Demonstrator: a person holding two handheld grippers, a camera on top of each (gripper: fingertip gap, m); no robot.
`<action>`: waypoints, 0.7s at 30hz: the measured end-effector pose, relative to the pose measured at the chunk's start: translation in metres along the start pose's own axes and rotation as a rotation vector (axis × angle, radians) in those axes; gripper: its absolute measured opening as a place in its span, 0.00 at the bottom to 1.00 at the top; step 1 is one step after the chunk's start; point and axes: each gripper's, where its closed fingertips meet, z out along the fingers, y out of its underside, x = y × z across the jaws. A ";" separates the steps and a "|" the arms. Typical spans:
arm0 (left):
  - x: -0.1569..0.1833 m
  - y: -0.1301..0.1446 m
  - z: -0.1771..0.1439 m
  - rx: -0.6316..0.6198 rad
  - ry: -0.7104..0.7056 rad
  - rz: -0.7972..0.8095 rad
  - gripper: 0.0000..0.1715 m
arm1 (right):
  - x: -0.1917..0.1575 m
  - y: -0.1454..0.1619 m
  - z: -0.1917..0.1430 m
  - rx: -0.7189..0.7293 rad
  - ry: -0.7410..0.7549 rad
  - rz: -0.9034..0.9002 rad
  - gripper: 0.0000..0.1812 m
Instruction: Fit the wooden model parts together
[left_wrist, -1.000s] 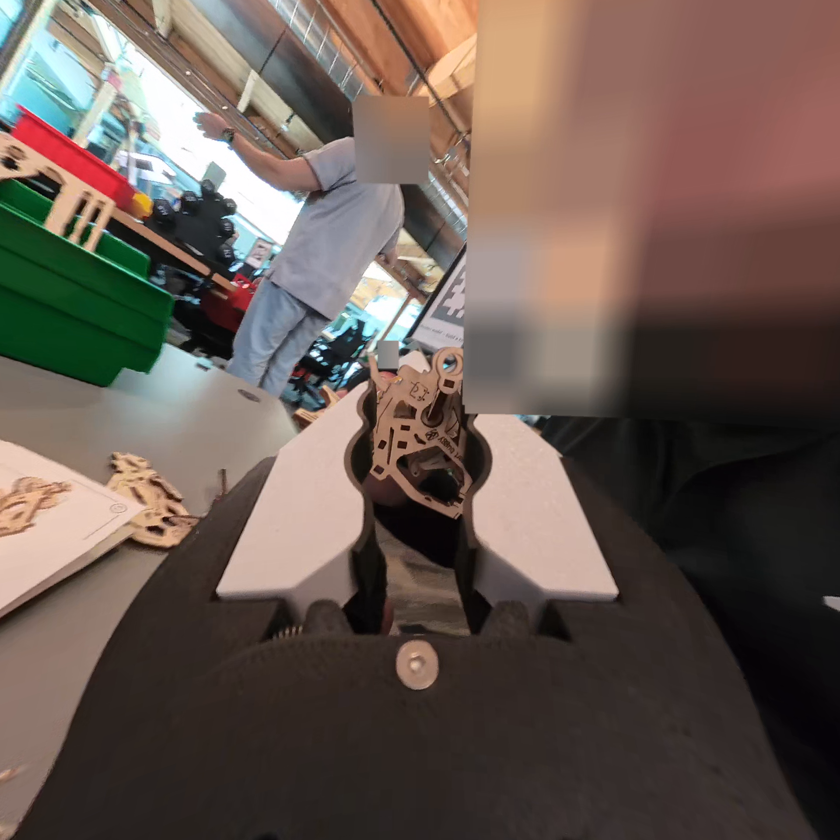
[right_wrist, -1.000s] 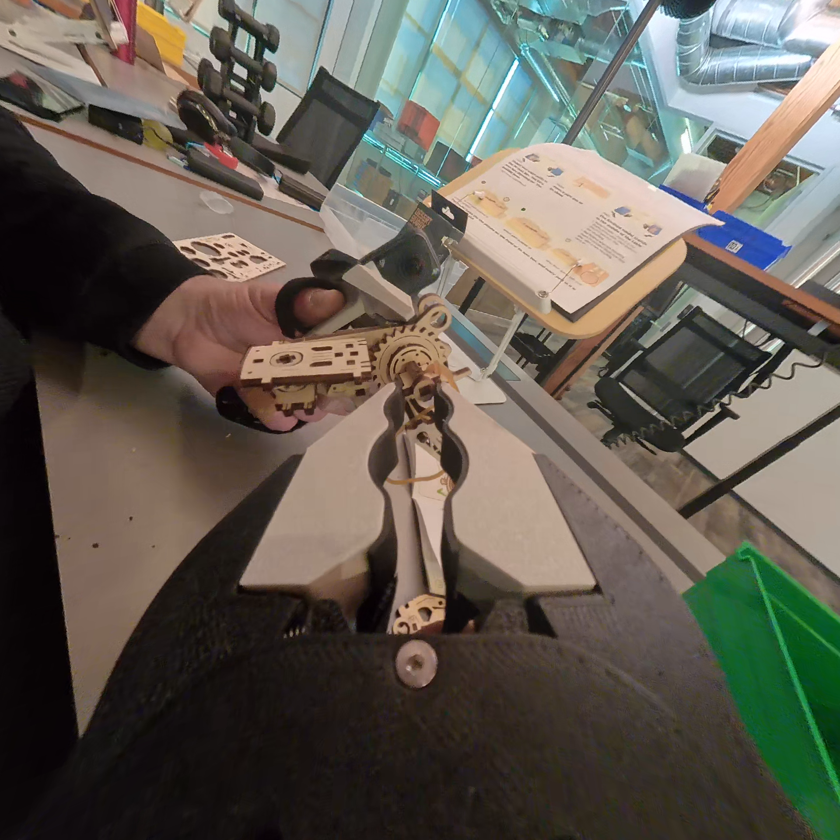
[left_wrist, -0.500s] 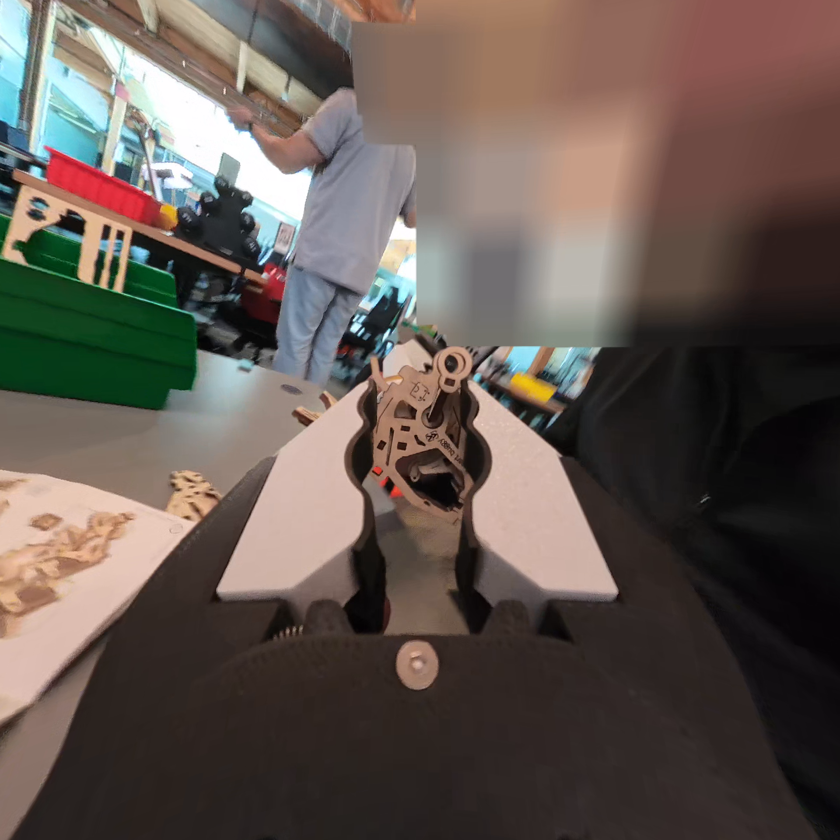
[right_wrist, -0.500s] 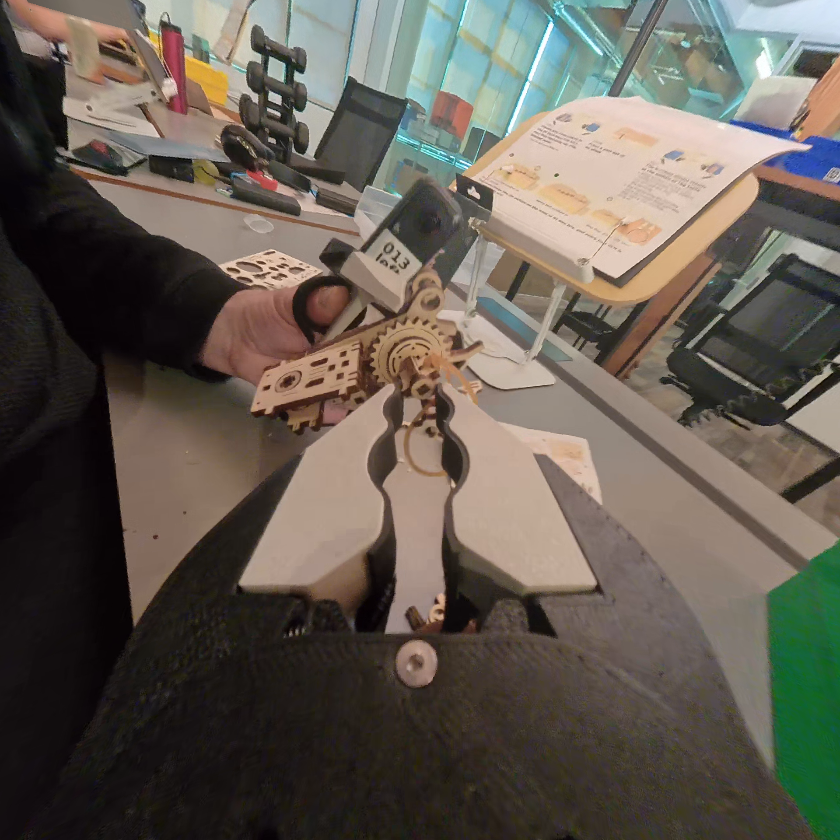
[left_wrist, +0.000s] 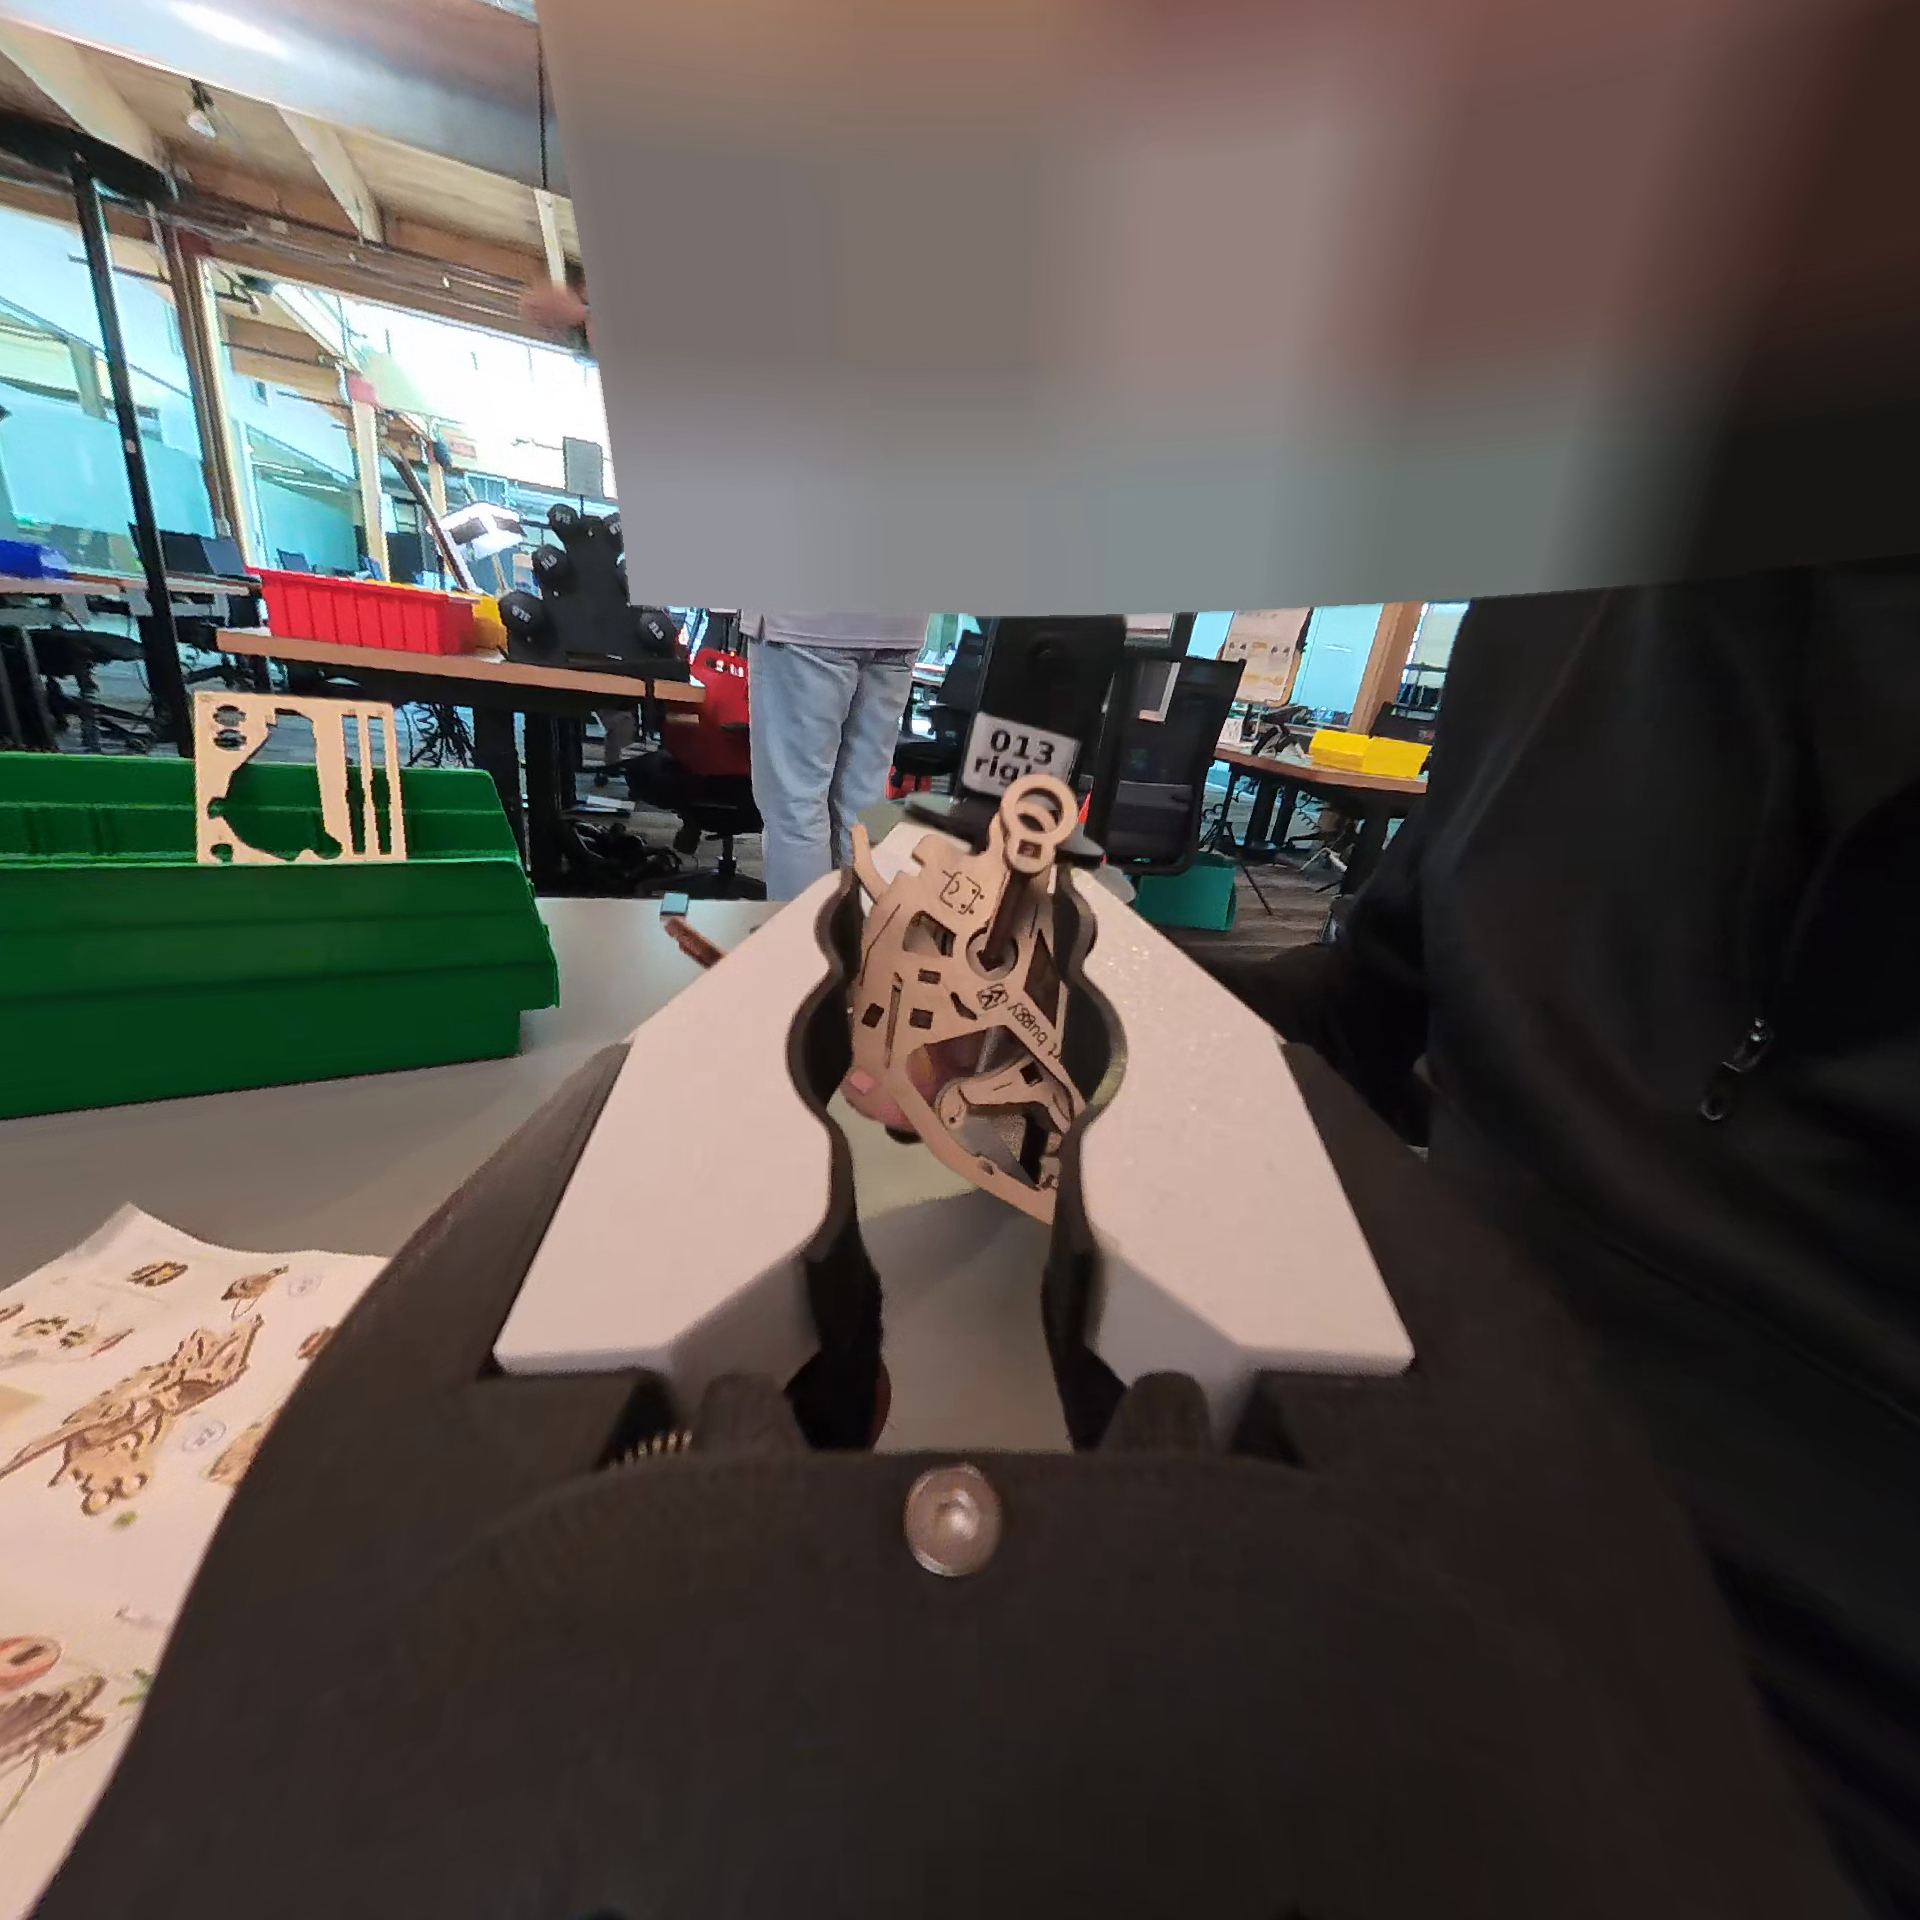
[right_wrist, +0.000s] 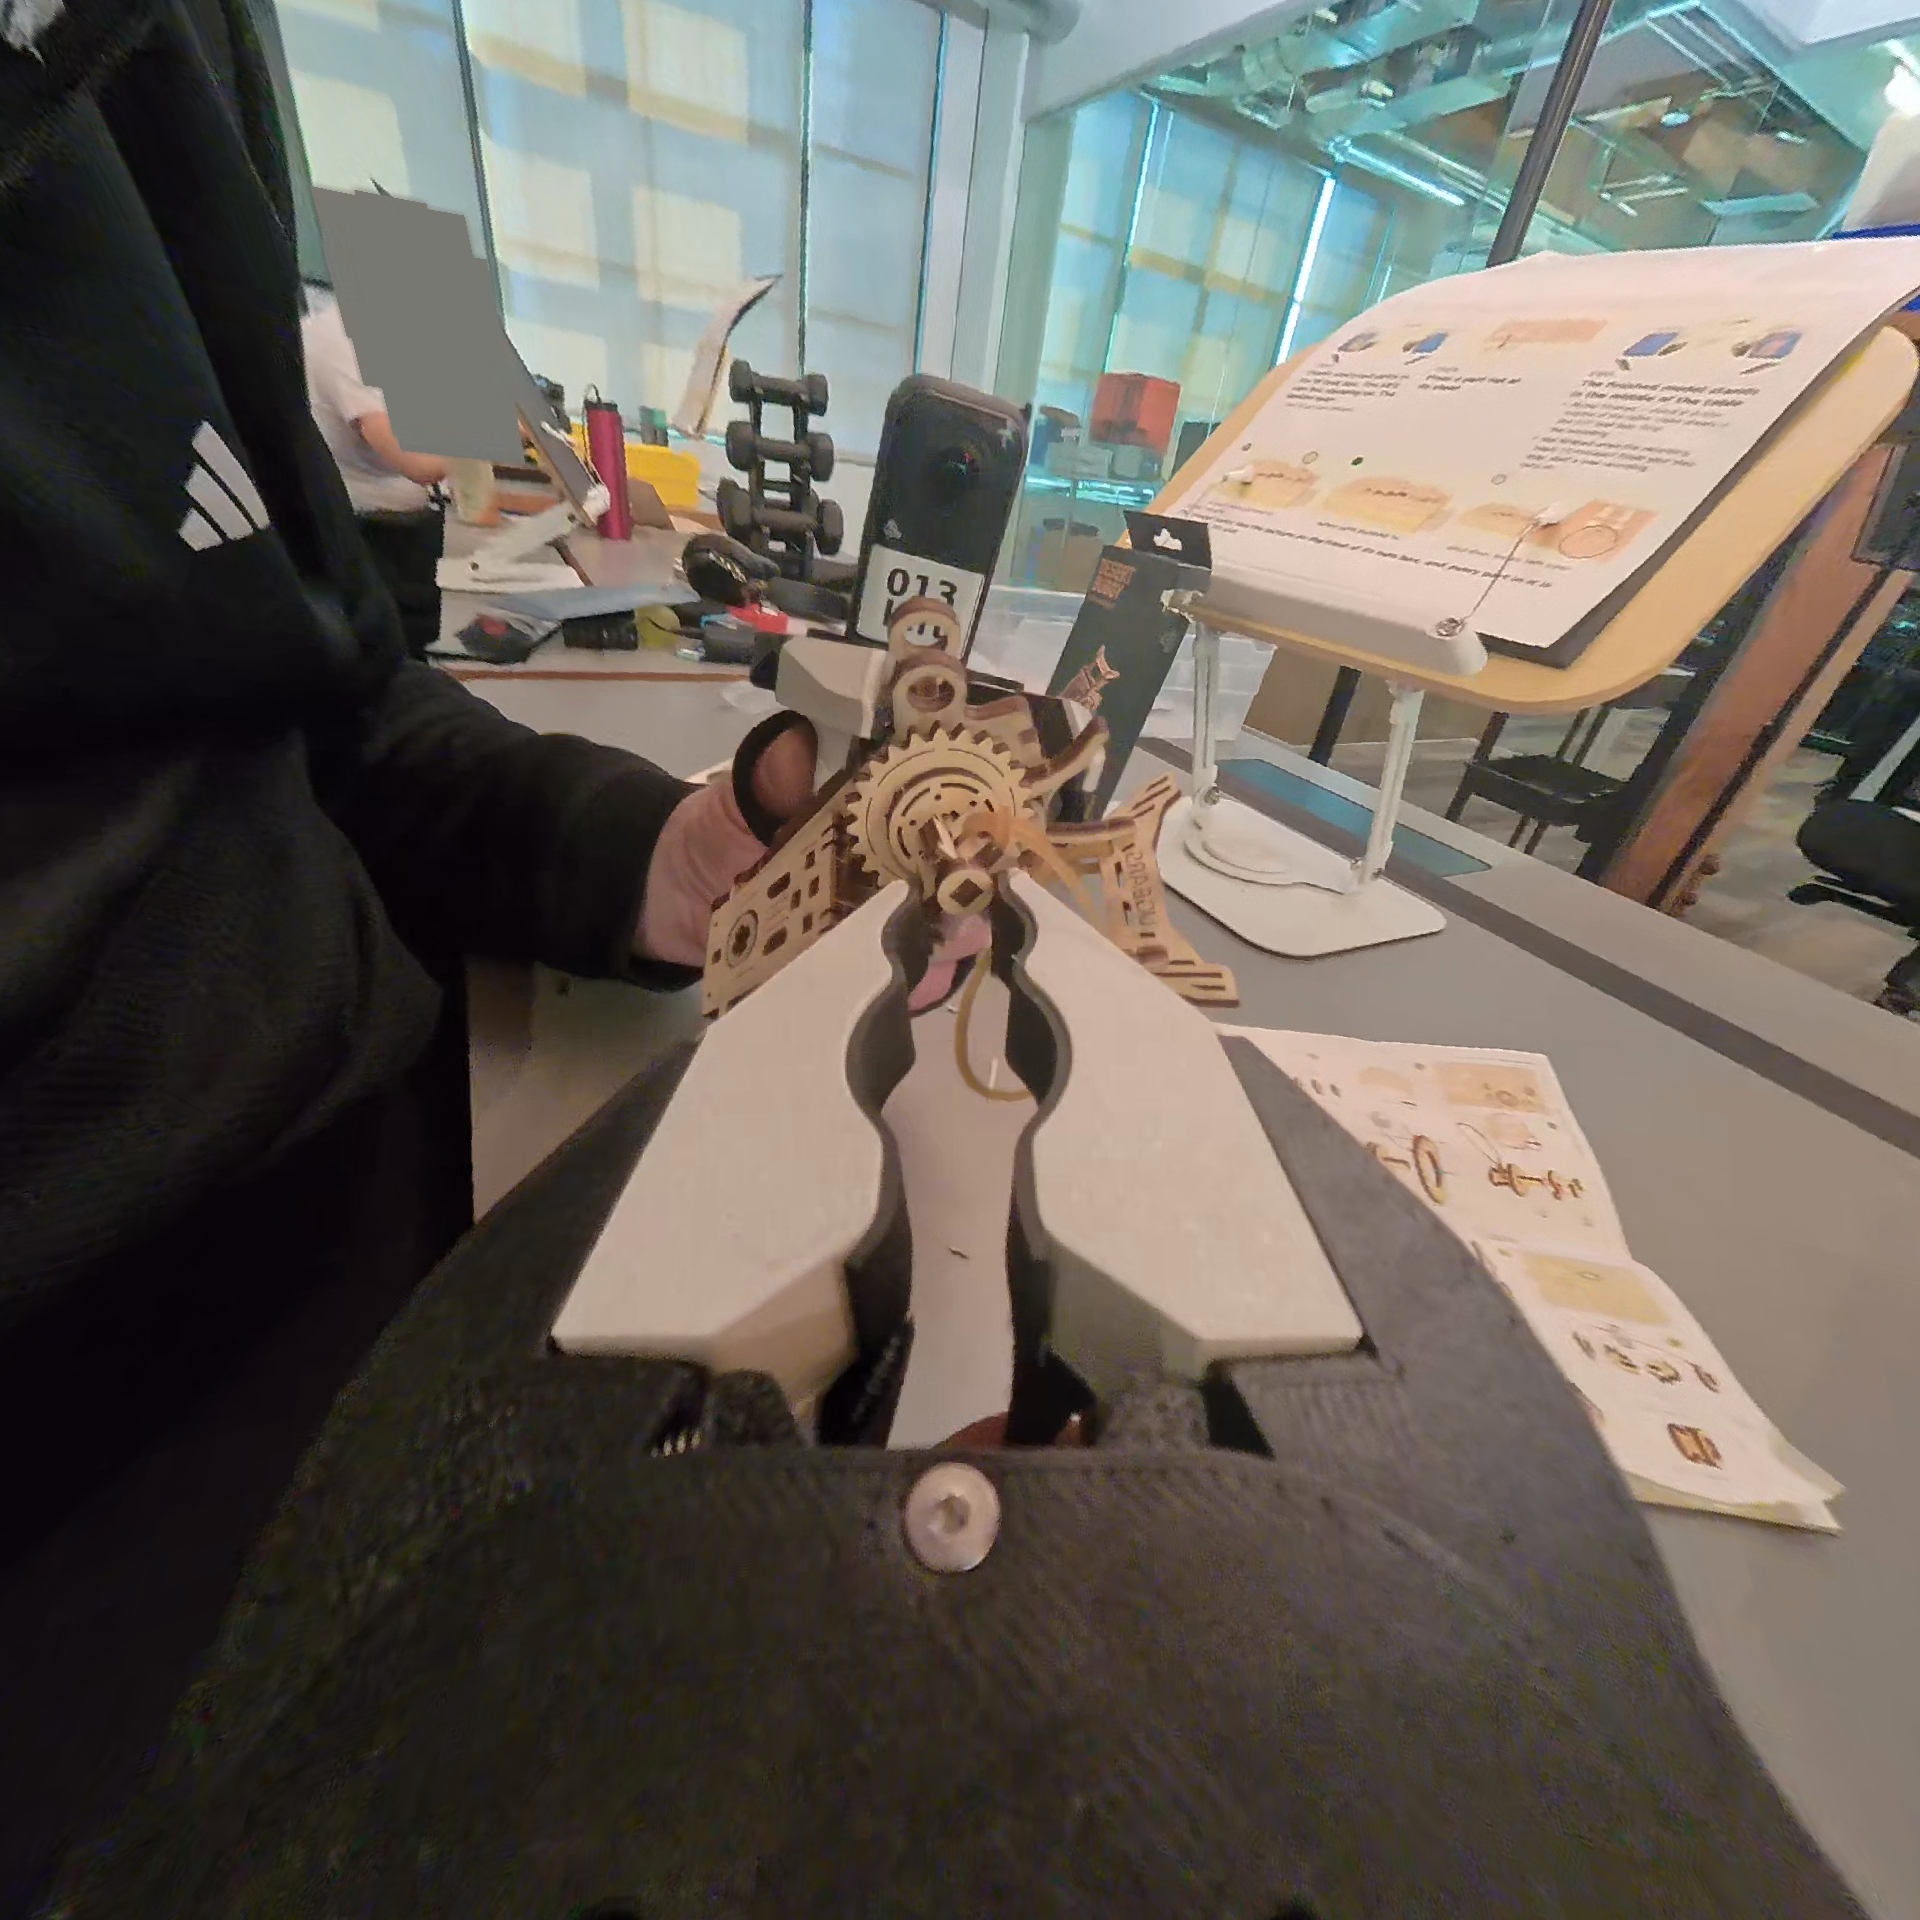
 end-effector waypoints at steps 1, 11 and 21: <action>0.000 -0.001 0.000 0.009 0.004 -0.007 0.20 | 0.000 -0.001 0.000 0.013 -0.001 0.010 0.05; -0.020 -0.009 -0.005 0.222 -0.028 -0.284 0.21 | 0.013 -0.005 0.008 0.113 0.093 0.130 0.05; -0.026 -0.012 -0.006 0.378 0.039 -0.439 0.22 | 0.021 -0.010 0.015 0.106 0.182 0.069 0.05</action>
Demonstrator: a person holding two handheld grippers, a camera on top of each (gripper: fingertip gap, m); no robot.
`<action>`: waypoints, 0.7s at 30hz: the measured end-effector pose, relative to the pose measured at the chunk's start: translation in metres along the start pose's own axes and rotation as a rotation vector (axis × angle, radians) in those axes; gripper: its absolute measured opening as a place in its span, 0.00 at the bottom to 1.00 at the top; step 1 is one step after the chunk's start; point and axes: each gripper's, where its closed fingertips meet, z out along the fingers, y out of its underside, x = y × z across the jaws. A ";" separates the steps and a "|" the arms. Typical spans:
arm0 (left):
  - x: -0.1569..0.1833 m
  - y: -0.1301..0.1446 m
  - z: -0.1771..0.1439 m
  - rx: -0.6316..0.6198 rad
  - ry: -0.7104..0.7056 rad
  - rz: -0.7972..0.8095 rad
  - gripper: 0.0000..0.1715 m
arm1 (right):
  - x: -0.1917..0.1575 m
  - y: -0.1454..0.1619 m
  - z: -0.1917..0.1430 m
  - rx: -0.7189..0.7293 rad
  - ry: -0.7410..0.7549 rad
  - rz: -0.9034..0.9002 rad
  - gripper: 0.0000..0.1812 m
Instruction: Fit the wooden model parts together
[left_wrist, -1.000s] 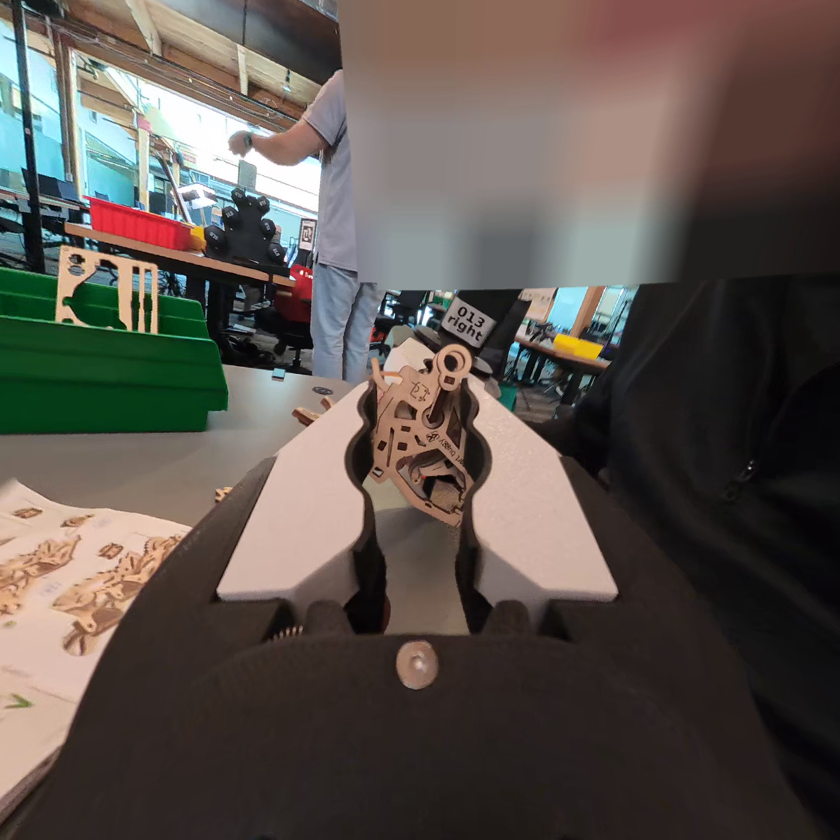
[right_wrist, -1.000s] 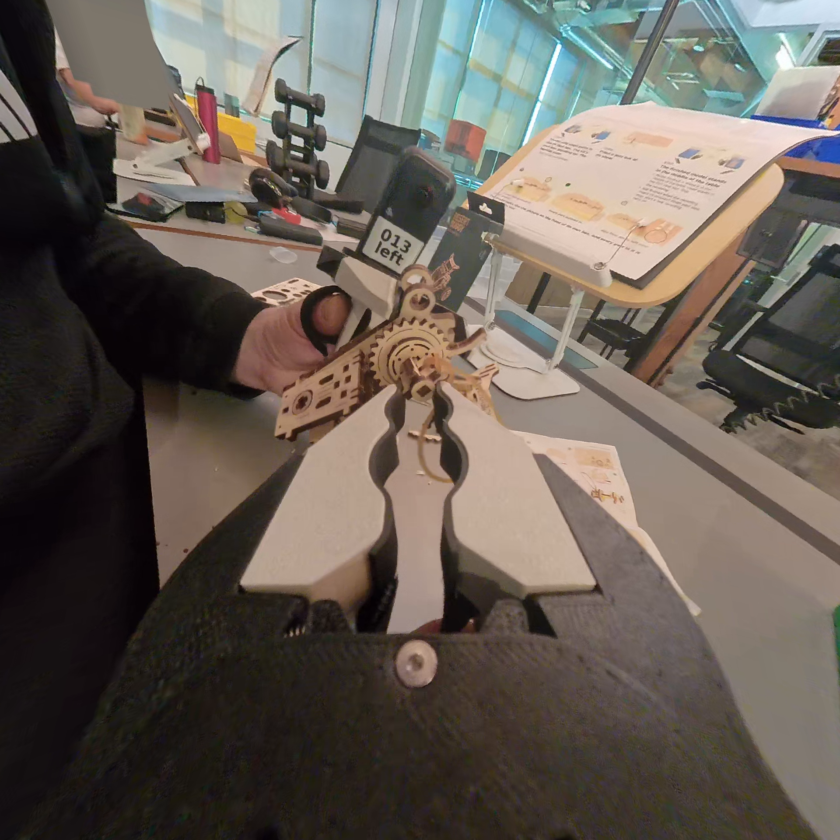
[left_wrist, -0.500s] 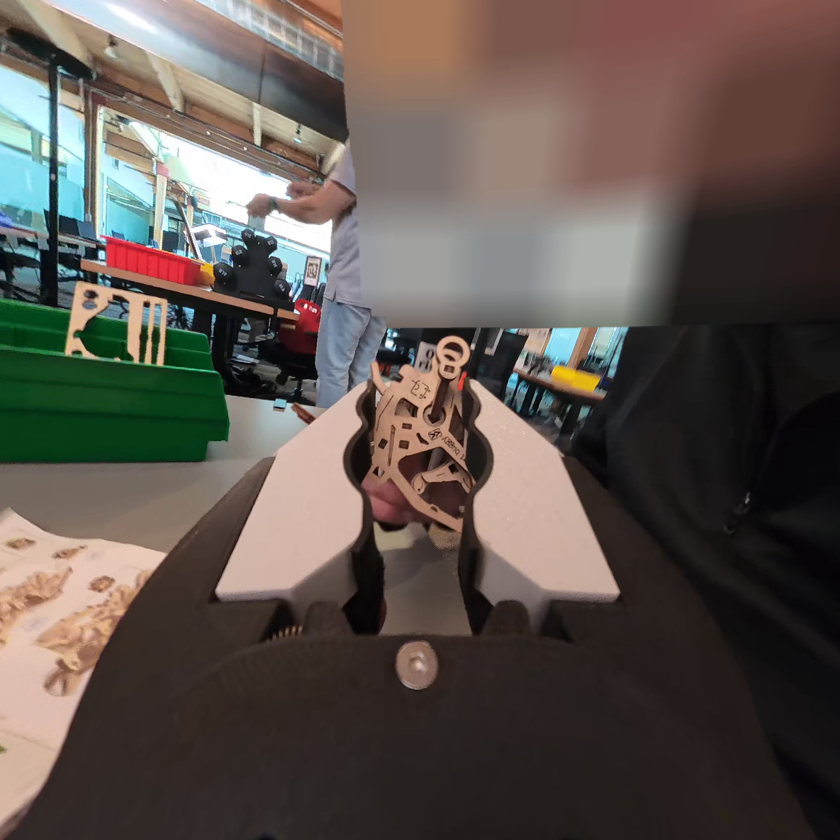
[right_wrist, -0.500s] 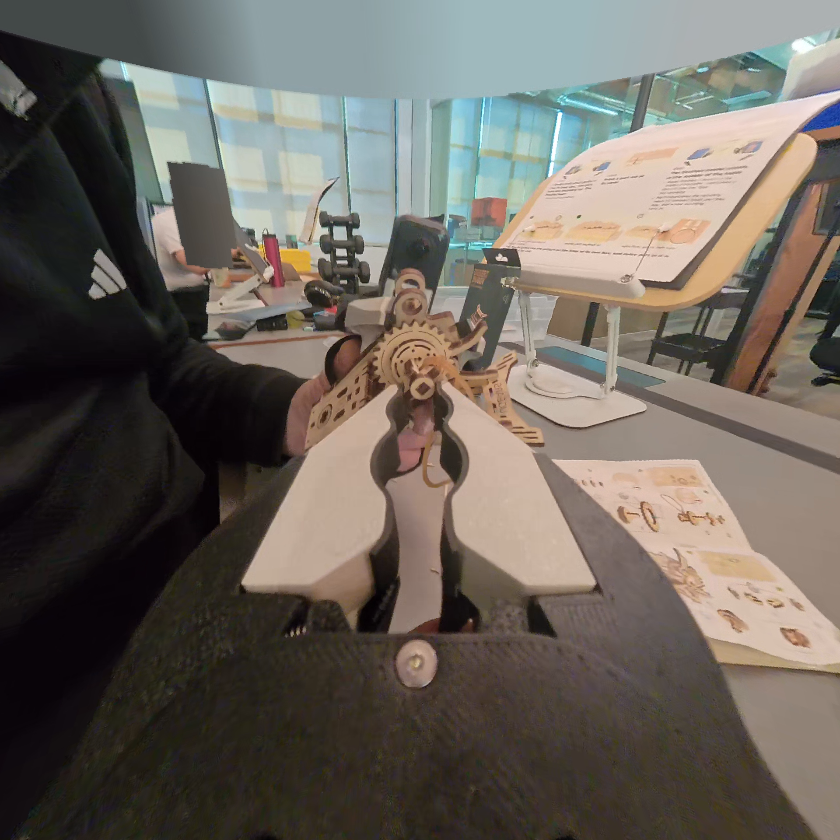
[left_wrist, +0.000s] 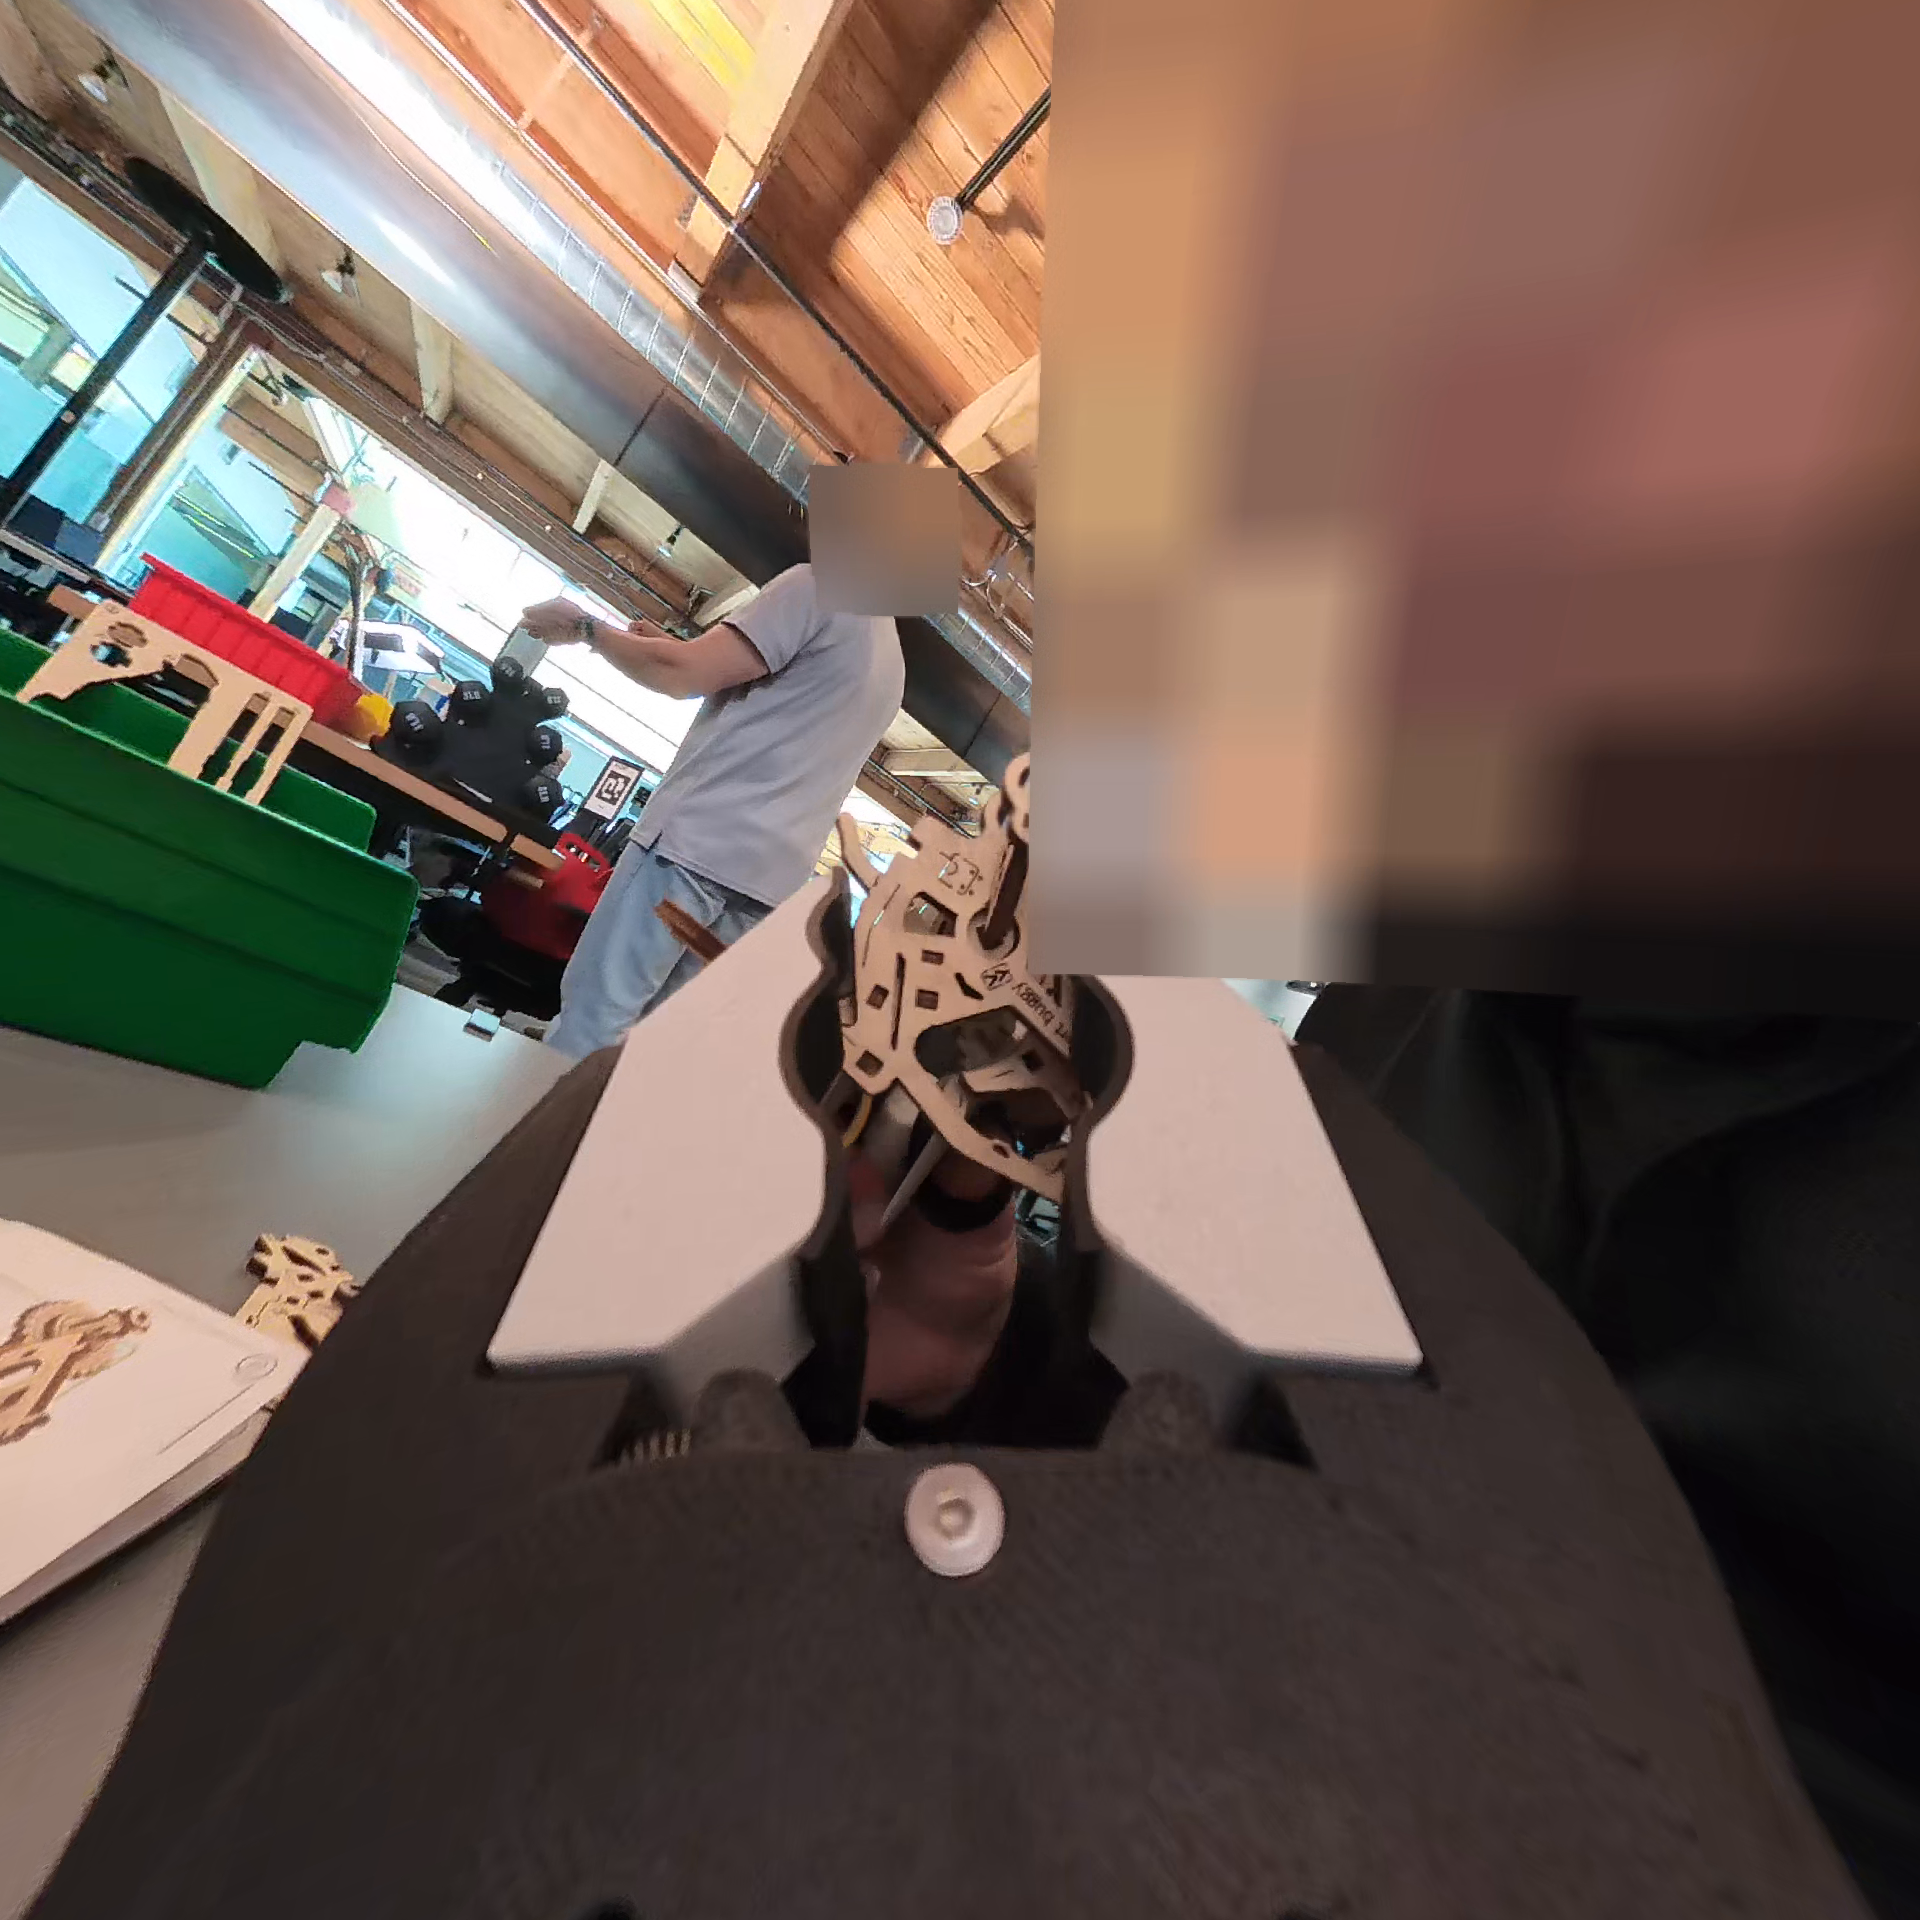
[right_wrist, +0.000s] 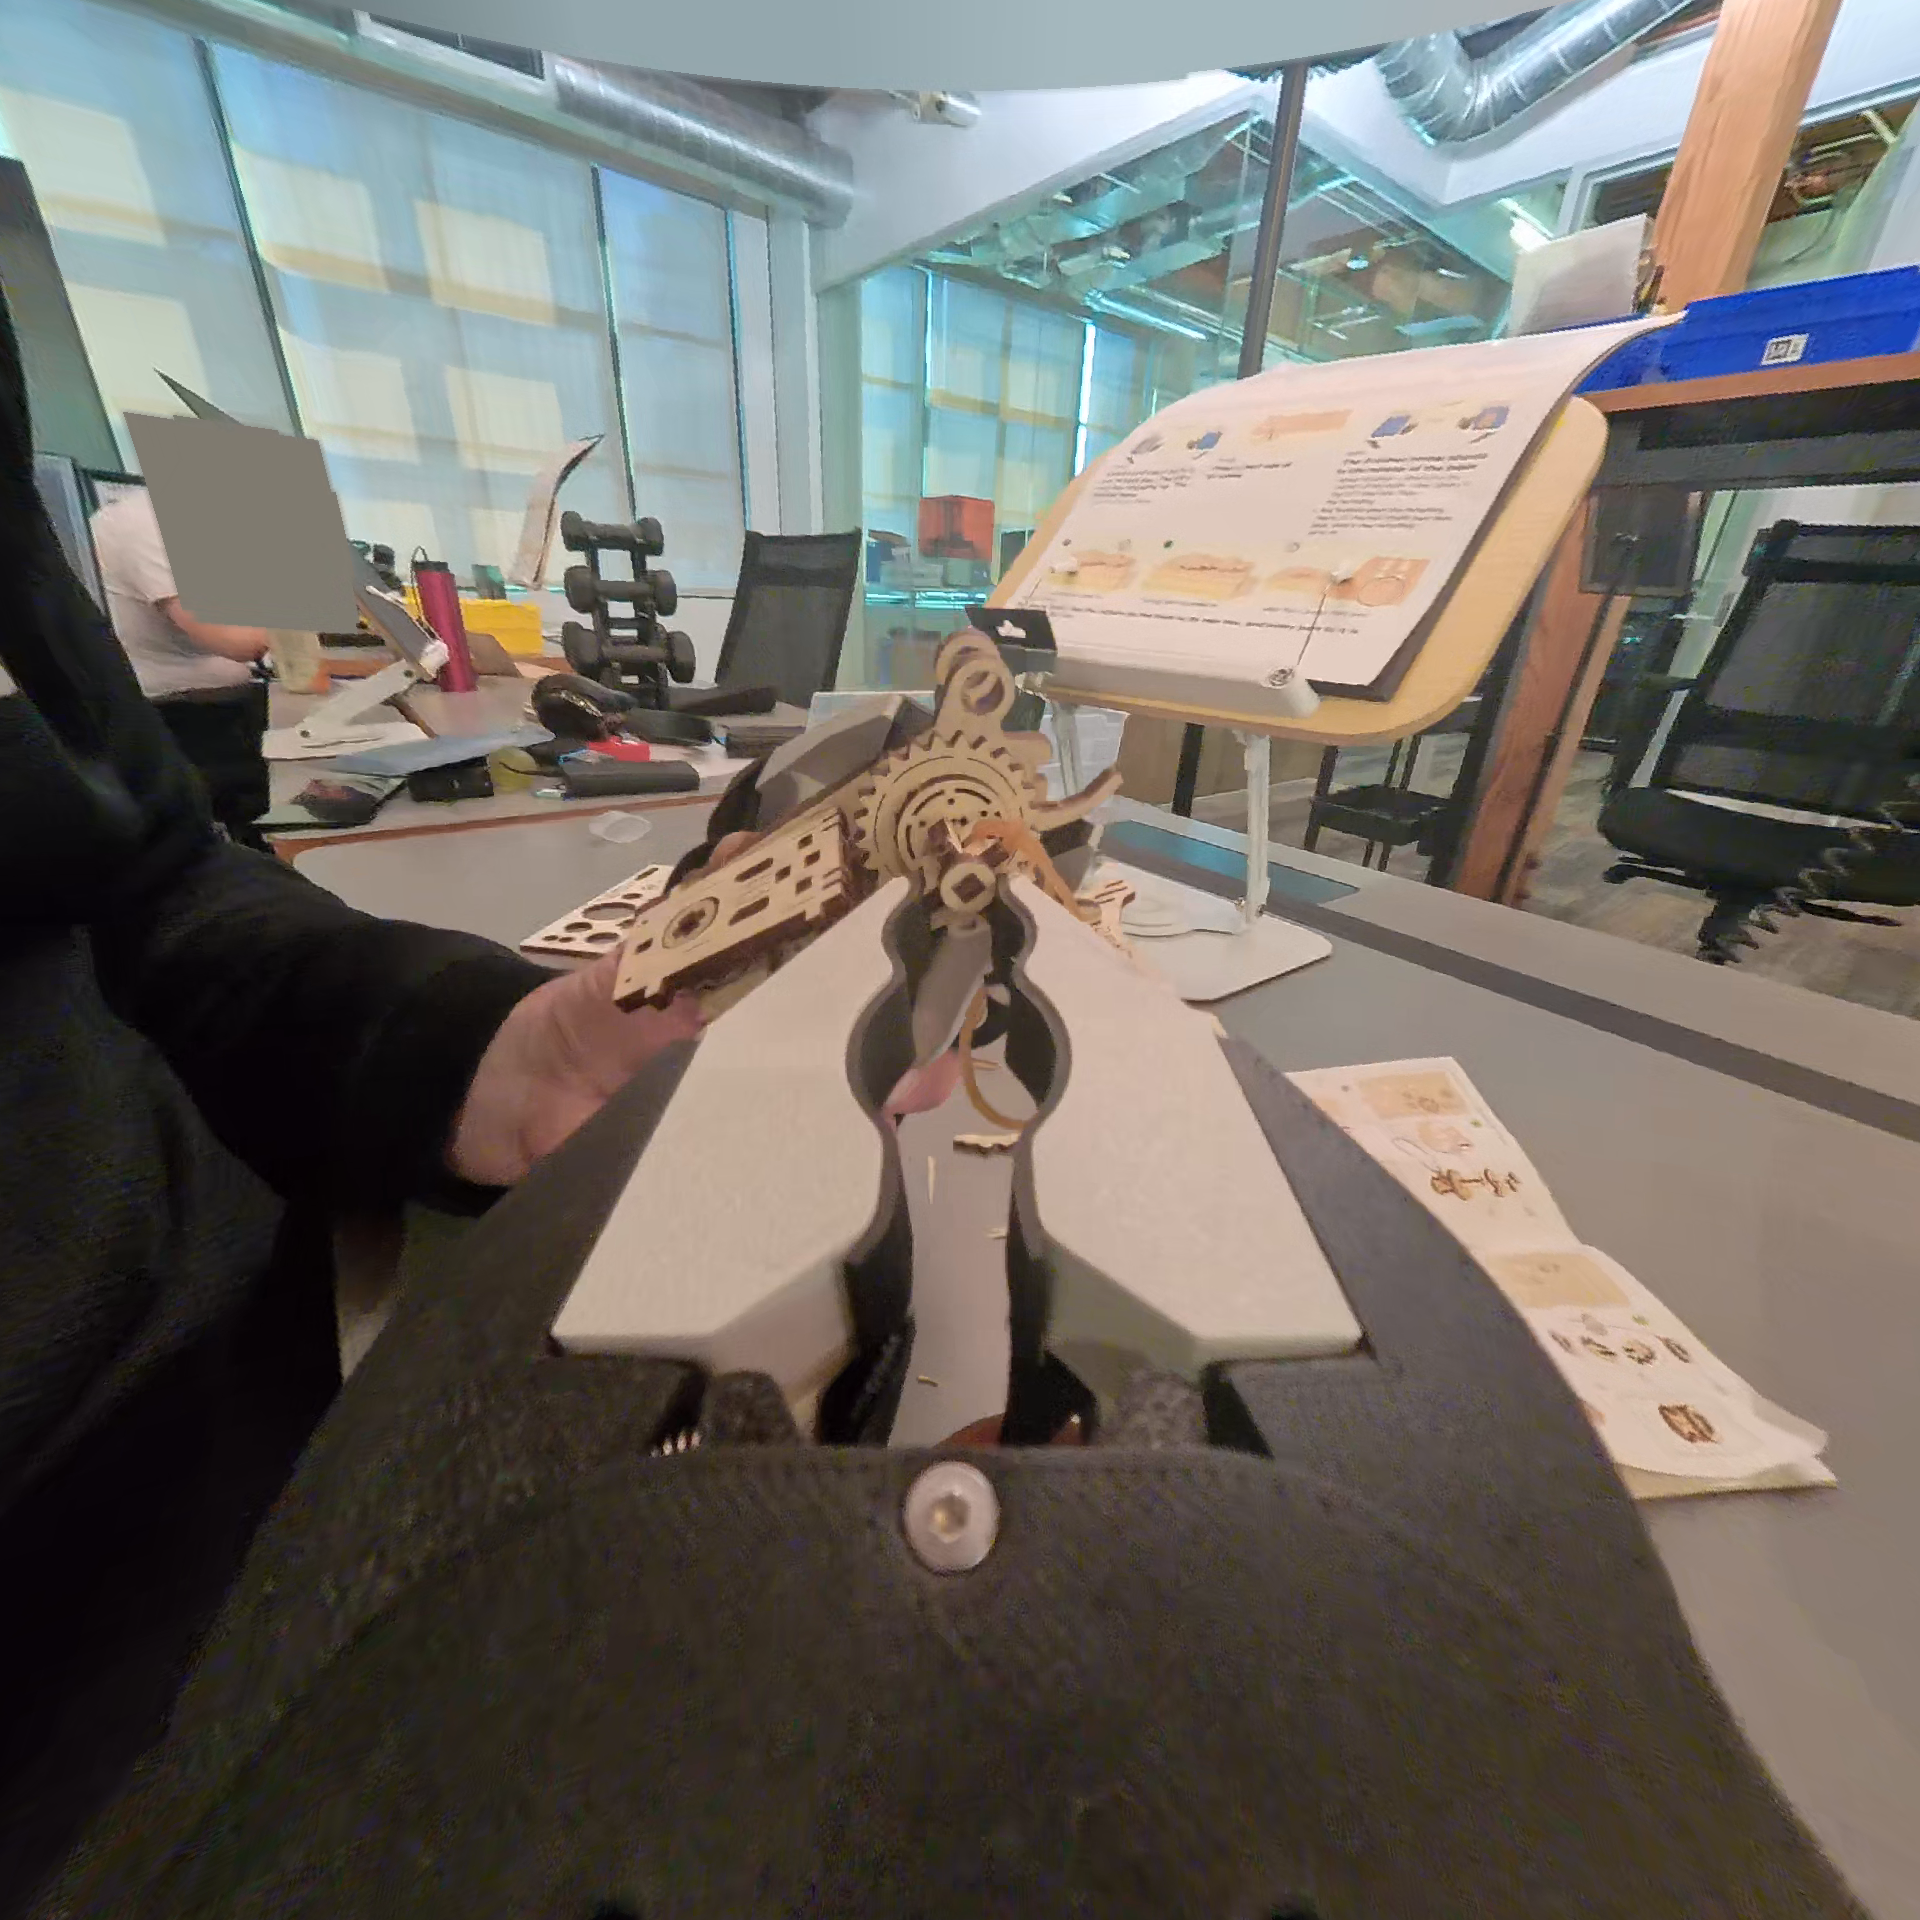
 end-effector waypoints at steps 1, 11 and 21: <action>-0.001 0.001 0.000 -0.005 -0.004 -0.002 0.22 | 0.000 0.001 0.000 -0.005 -0.006 0.009 0.05; -0.006 0.001 -0.003 0.013 -0.010 -0.128 0.22 | 0.003 0.004 0.002 -0.025 0.049 -0.106 0.04; -0.005 -0.004 -0.013 0.030 0.039 -0.227 0.22 | 0.001 0.005 0.006 -0.064 -0.041 -0.060 0.04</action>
